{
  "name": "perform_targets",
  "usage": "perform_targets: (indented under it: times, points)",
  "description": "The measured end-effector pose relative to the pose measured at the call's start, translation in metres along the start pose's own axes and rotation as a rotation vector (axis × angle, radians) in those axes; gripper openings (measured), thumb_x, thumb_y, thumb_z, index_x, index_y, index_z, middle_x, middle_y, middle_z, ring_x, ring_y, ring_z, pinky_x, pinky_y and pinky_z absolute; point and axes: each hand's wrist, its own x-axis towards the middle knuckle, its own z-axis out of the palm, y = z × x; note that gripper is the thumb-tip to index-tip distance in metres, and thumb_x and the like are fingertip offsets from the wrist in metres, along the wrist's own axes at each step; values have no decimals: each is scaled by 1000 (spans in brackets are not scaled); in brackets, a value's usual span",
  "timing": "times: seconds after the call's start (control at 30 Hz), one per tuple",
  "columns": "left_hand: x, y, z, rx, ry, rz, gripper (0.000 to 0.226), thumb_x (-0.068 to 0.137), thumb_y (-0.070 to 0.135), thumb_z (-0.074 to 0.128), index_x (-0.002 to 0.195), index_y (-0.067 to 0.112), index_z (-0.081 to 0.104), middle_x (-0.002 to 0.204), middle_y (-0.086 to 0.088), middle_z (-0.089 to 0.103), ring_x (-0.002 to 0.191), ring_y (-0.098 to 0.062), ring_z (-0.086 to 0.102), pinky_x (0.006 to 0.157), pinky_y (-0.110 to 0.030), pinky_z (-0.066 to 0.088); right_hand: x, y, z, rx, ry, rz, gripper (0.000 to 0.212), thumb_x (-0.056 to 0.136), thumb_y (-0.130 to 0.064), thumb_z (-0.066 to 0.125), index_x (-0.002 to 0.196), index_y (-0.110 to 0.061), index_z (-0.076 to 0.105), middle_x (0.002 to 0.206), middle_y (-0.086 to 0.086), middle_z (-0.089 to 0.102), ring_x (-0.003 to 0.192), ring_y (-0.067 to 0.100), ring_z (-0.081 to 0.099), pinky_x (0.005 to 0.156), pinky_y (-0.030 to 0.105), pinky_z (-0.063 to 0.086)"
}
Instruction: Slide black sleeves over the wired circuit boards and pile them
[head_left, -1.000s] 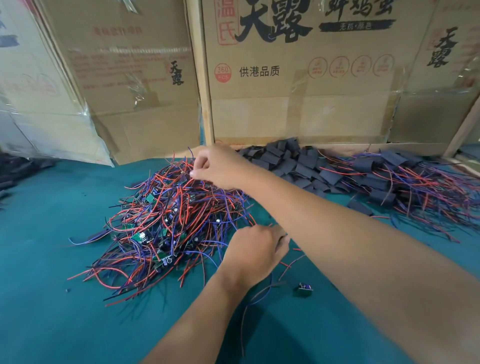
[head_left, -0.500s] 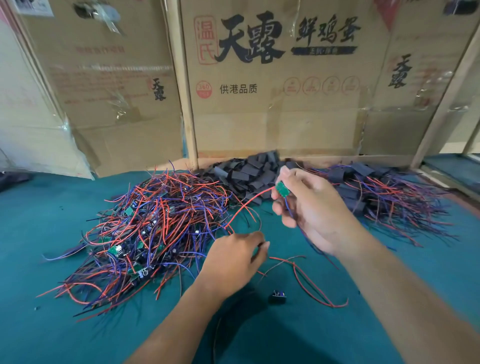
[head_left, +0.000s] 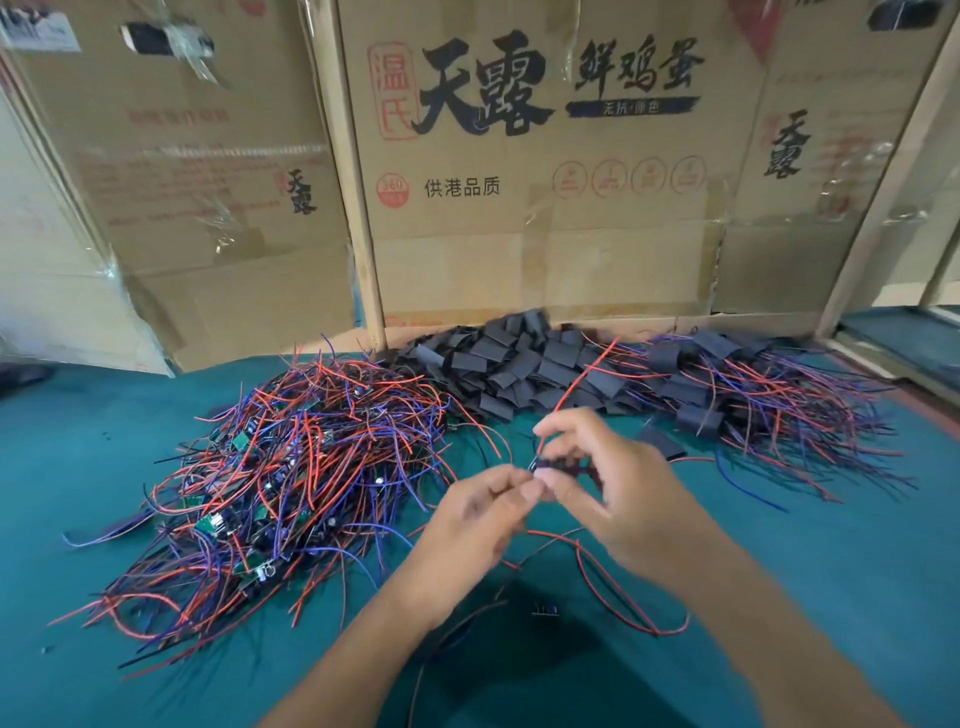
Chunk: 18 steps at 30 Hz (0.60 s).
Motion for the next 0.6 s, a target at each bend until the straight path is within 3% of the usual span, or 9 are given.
perform_targets:
  times: [0.07,0.13,0.27,0.37,0.43,0.5,0.6]
  points:
    - [-1,1,1,-174,-88,-99,20,88,42,66,86,23,61,66,2,44,49,-9,28,45,-20,21,1,4,6,-116,-82,-14,40,93,-27,65,128,-32,45,102,-12,64,94,5,58,84,22,44]
    - [-2,-2,4,-163,-100,-83,23,92,31,66,90,11,55,70,-8,48,45,-12,32,42,-22,21,1,6,12,-172,-92,-47,56,93,-22,65,141,-32,37,105,-10,63,95,12,56,84,29,45]
    - [1,-3,4,-215,1,-76,25,100,24,57,88,2,63,72,-14,59,48,-15,46,44,-24,36,1,0,22,-159,-83,-135,79,92,-13,62,153,-36,19,107,-6,63,98,14,55,85,29,46]
    - [5,0,0,-417,142,-183,24,94,25,58,85,5,67,66,-5,60,49,-12,47,45,-21,41,-1,-6,15,-141,-92,-137,79,96,-24,59,150,-51,7,116,-9,59,109,12,54,93,31,45]
    - [9,0,-7,-684,285,-311,22,87,29,63,85,7,68,65,-1,58,49,-10,47,45,-18,43,1,-8,7,-214,-27,-188,65,98,-31,53,152,-42,19,122,-8,57,115,11,52,96,24,41]
    - [12,-2,-16,-908,387,-340,21,91,27,61,89,7,64,67,-1,55,51,-9,45,46,-15,44,3,-3,0,-282,81,-259,47,98,-31,49,144,-26,42,125,-8,58,118,11,53,99,20,38]
    - [15,-4,-22,-1055,401,-313,23,96,28,55,89,7,59,68,-1,52,51,-9,43,45,-16,42,12,24,-14,-274,212,-150,26,99,-26,48,122,-22,60,115,-9,65,108,13,60,92,30,47]
